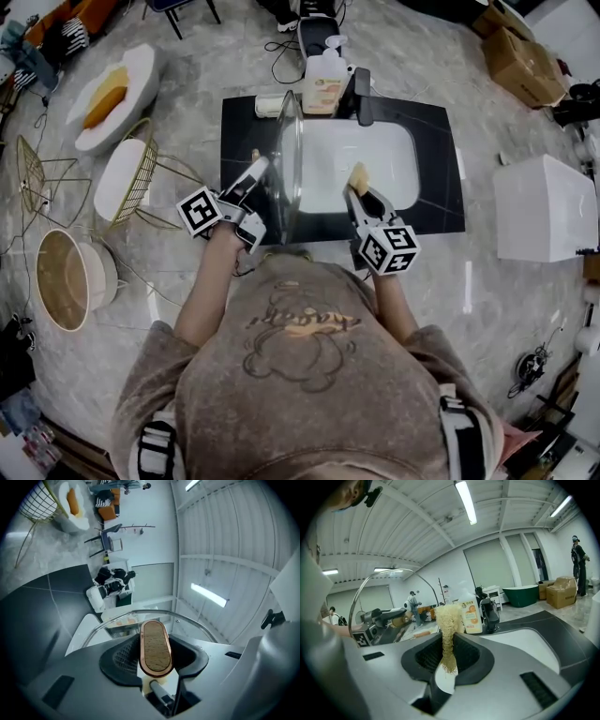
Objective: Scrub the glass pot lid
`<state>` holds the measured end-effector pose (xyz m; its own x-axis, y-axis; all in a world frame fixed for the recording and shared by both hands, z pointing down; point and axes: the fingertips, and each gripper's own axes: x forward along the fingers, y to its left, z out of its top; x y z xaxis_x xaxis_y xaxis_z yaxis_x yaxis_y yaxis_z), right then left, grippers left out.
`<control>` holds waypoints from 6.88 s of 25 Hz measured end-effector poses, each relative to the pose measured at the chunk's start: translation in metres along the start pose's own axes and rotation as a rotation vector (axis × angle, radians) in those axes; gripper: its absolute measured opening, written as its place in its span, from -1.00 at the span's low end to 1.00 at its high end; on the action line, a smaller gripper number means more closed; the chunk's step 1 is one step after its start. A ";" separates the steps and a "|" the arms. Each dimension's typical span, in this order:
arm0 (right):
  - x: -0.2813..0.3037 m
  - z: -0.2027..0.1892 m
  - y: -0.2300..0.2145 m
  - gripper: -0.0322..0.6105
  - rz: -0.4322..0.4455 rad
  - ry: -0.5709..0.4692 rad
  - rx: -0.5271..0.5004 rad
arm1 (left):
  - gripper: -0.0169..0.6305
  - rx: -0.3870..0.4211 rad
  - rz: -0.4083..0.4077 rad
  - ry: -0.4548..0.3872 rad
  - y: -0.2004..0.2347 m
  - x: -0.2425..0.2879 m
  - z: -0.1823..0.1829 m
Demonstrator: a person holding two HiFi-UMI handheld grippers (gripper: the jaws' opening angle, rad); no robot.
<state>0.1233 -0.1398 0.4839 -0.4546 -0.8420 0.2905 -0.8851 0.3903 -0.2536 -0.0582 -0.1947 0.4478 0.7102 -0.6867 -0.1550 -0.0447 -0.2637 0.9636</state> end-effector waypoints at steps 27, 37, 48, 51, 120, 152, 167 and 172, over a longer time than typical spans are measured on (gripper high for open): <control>0.040 0.117 0.097 -0.73 0.288 -0.178 -0.274 | -0.39 -0.068 -0.083 0.138 -0.028 0.012 -0.051; 0.061 0.120 0.074 -0.73 0.247 -0.174 -0.266 | -0.39 -0.115 -0.120 0.166 -0.034 0.017 -0.057; 0.096 0.084 0.039 -0.73 0.196 -0.058 -0.213 | -0.39 -0.129 -0.156 0.178 -0.042 0.020 -0.057; 0.104 0.072 0.036 -0.73 0.202 -0.027 -0.203 | -0.39 -0.133 -0.156 0.171 -0.041 0.020 -0.056; 0.024 0.081 0.143 -0.74 0.704 0.044 -0.144 | -0.39 -0.211 -0.055 0.031 0.014 0.012 -0.029; 0.101 -0.025 0.085 -0.74 0.509 0.319 -0.105 | -0.39 -0.202 -0.111 0.047 -0.008 0.011 -0.031; 0.041 -0.055 0.137 -0.74 0.666 0.372 -0.137 | -0.39 -0.196 -0.080 0.014 0.001 0.001 -0.020; 0.019 -0.035 0.154 -0.74 0.720 0.330 -0.162 | -0.39 -0.197 -0.074 0.010 0.002 -0.002 -0.021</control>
<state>-0.0253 -0.0826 0.4827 -0.9025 -0.2200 0.3703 -0.3557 0.8654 -0.3528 -0.0452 -0.1800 0.4546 0.7131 -0.6635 -0.2262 0.1456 -0.1754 0.9737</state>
